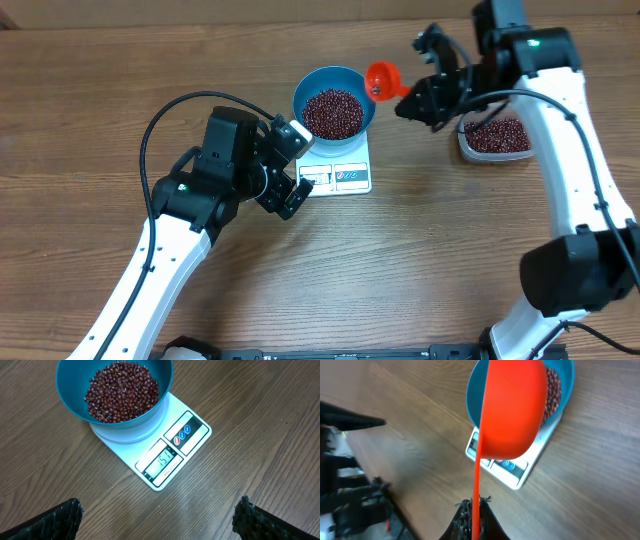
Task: Scoop item into bowl and weigh 150g on scale
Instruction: 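Move the empty red scoop right back into the bean tub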
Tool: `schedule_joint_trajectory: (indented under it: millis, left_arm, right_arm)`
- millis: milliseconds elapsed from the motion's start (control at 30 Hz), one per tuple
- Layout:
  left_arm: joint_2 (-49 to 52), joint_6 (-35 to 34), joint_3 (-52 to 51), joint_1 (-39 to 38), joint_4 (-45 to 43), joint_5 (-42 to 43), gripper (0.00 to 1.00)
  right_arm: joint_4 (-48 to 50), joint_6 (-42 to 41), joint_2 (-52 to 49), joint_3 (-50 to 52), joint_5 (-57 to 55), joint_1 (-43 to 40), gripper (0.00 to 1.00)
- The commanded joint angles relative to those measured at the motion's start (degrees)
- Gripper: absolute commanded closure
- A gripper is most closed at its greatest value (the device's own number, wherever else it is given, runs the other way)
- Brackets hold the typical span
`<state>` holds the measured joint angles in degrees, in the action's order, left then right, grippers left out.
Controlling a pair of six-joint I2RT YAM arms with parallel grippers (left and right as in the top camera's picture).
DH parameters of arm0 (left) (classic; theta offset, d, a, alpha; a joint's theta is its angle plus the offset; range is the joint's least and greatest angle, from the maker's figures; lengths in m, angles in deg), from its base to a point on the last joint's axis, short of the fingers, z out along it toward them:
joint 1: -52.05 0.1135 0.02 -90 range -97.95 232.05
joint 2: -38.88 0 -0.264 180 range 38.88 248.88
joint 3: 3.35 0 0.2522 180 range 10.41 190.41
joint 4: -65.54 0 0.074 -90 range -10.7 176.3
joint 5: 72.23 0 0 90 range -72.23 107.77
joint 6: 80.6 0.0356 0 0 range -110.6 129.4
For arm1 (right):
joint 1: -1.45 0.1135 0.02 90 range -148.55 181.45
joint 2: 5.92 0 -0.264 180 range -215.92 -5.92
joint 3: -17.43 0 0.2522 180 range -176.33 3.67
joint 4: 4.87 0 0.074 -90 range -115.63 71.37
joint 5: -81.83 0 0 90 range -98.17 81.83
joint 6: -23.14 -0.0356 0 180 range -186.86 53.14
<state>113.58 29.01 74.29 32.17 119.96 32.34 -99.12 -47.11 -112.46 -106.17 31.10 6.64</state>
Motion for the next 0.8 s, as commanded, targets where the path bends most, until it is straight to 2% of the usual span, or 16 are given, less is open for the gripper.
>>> schedule_joint_trajectory:
  millis: [0, 200, 367, 567, 767]
  left_arm:
    - [0.2, -0.5, -0.1, -0.4, -0.2, 0.1, 0.01]
    - [0.2, -0.5, -0.1, -0.4, -0.2, 0.1, 0.0]
    - [0.2, -0.5, -0.1, -0.4, -0.2, 0.1, 0.0]
    - [0.2, -0.5, -0.1, -0.4, -0.2, 0.1, 0.0]
    - [0.2, -0.5, -0.1, -0.4, -0.2, 0.1, 0.0]
  right_arm:
    - [-2.4, 4.4, 4.4, -1.7, 5.6, -4.1, 0.96]
    - [-6.6, 4.6, 6.9, -1.7, 5.9, -10.8, 0.96]
    - [-8.3, 4.8, 7.0, -1.7, 5.9, -11.6, 0.96]
    - [-5.7, 3.6, 7.0, -1.6, 7.4, -9.1, 0.96]
    - [0.3, -1.3, 6.2, -1.6, 6.2, -2.9, 0.96]
